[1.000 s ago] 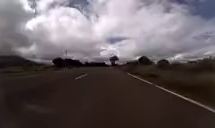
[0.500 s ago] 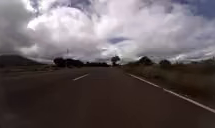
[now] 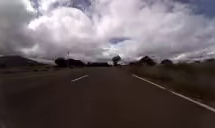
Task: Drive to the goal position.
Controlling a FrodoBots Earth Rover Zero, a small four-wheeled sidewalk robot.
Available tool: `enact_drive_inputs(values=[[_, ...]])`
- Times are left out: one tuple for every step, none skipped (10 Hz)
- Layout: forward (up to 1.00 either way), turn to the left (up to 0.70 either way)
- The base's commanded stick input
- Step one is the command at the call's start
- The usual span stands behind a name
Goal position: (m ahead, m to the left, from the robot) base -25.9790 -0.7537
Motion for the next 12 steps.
enact_drive_inputs(values=[[0.7,0.0],[0.7,0.0],[0.7,0.0],[0.7,0.0],[0.7,0.0],[0.7,0.0],[0.7,0.0],[0.7,0.0],[0.7,0.0],[0.7,0.0],[0.7,0.0],[0.7,0.0]])
